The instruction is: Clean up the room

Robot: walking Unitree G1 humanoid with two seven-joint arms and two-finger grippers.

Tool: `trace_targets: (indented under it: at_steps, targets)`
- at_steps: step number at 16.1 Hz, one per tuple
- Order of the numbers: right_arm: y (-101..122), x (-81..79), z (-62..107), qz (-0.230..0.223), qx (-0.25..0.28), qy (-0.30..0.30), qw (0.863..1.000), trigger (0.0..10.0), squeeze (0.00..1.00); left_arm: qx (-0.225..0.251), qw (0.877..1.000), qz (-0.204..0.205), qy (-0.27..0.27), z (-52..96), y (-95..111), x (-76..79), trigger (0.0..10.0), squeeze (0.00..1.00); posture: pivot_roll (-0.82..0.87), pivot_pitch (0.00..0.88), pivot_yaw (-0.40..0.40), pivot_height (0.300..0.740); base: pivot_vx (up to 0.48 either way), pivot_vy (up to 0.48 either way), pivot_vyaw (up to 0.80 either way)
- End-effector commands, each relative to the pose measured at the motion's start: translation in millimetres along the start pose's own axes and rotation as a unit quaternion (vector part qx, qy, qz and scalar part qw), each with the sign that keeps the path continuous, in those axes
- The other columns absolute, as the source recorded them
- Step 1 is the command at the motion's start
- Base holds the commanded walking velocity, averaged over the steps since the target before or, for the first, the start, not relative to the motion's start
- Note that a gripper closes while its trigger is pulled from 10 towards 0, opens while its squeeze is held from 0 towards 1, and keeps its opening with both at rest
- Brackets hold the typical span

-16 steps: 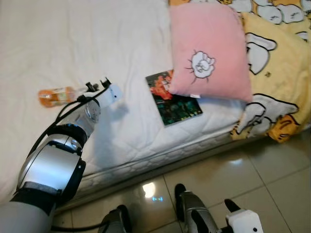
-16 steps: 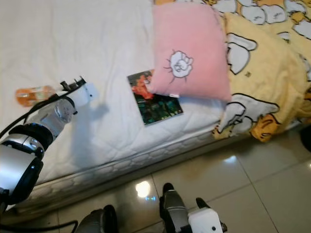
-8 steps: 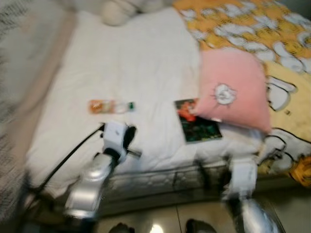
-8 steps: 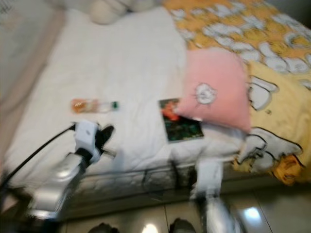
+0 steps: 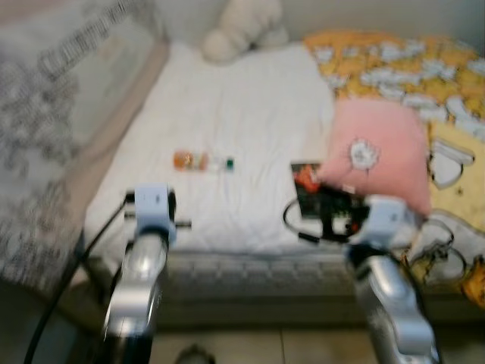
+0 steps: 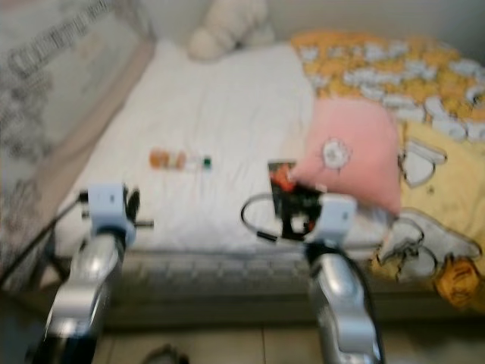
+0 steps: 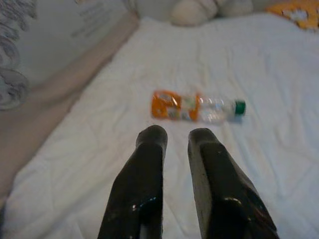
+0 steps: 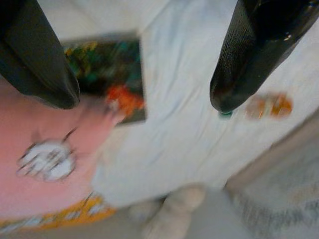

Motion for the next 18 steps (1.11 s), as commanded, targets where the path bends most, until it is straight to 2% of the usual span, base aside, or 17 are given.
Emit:
trace_targets:
  at_steps: [1, 3, 5, 7, 8, 9, 10, 11, 12, 14, 16, 18]
  targets:
    - [-3, -0.4, -2.8, 0.002, -0.005, 0.004, 1.0, 10.0, 1.0, 0.009, 1.0, -0.007, -0.002, -3.6, 5, 1.5, 10.0, 1.0, 0.09, 0.0, 0.025, 0.74, 0.0, 0.0, 0.0]
    - [-6, 2.0, -8.2, 0.012, -0.015, 0.003, 1.0, 10.0, 1.0, 0.01, 1.0, -0.003, -0.018, -4.8, 9, 11.0, 10.0, 1.0, 0.09, 0.0, 0.018, 0.74, 0.0, -0.139, 0.36]
    - [-5, 3.9, -10.7, 0.013, -0.015, 0.005, 1.0, 10.0, 1.0, 0.013, 1.0, -0.001, -0.018, -6.7, 10, 12.1, 10.0, 1.0, 0.08, 0.0, 0.018, 0.74, 0.0, -0.476, 0.71]
    - [-7, 1.8, -12.0, 0.038, -0.015, 0.011, 0.999, 10.0, 1.0, 0.024, 0.998, -0.002, -0.054, -8.2, 16, 22.6, 10.0, 1.0, 0.08, 0.0, 0.02, 0.74, 0.0, -0.221, 0.67]
    - [-9, 4.1, -12.8, 0.054, -0.018, 0.002, 0.998, 10.0, 1.0, 0.035, 0.998, -0.014, -0.055, -7.0, 19, 23.7, 10.0, 0.0, 0.08, 0.0, 0.025, 0.74, 0.3, 0.0, 0.68]
    - [-9, 5.7, -13.0, 0.059, -0.017, -0.004, 0.998, 10.0, 0.0, 0.029, 0.998, -0.024, -0.051, -7.3, 17, 24.4, 10.0, 0.0, 0.07, 0.0, 0.028, 0.74, 0.0, 0.0, 0.0]
    - [-7, 10.0, -10.3, 0.048, -0.009, -0.016, 0.999, 10.0, 0.0, 0.019, 0.999, -0.002, -0.05, -4.3, 12, 25.4, 10.0, 0.0, 0.06, 0.0, 0.028, 0.74, 0.0, 0.0, 0.0]
    - [-3, 15.0, -6.4, 0.022, 0.003, -0.026, 0.999, 10.0, 1.0, 0.018, 0.997, 0.005, -0.07, 0.1, 10, 30.9, 10.0, 1.0, 0.06, 0.0, 0.021, 0.74, 0.0, 0.0, 0.0]
    - [1, 18.1, -2.1, 0.015, 0.016, -0.027, 0.999, 10.0, 1.0, -0.007, 0.996, -0.003, -0.09, 2.4, -2, 39.2, 10.0, 1.0, 0.07, 0.0, 0.018, 0.74, 0.0, 0.0, 0.0]
    - [-1, 19.0, -1.4, 0.04, 0.014, -0.025, 0.999, 10.0, 1.0, -0.004, 0.993, -0.003, -0.118, 3.0, -4, 49.3, 10.0, 1.0, 0.06, 0.0, 0.017, 0.74, 0.0, 0.0, 0.0]
    - [-2, 22.5, -3.0, 0.047, 0.017, -0.035, 0.998, 10.0, 1.0, 0.014, 0.991, -0.017, -0.128, -1.5, 3, 49.6, 10.0, 1.0, 0.06, 0.0, 0.018, 0.74, 0.0, 0.0, 0.0]
    - [-2, 19.4, -3.9, 0.055, 0.018, -0.026, 0.998, 10.0, 1.0, 0.023, 0.991, -0.013, -0.128, -3.7, 6, 47.0, 10.0, 1.0, 0.06, 0.0, 0.015, 0.74, 0.0, 0.0, 0.0]
Point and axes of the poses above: a point about 5 cm out from each wrist's last joint towards the gripper, its own z axis pointing back from the gripper into the wrist, its own y axis along the axis of the wrist's last joint, x = y × z, the point moved 5 cm from there along -z, pointing out of the wrist towards the gripper, and after that the axes turned 12 degrees about -z, right-handed, at the moved point
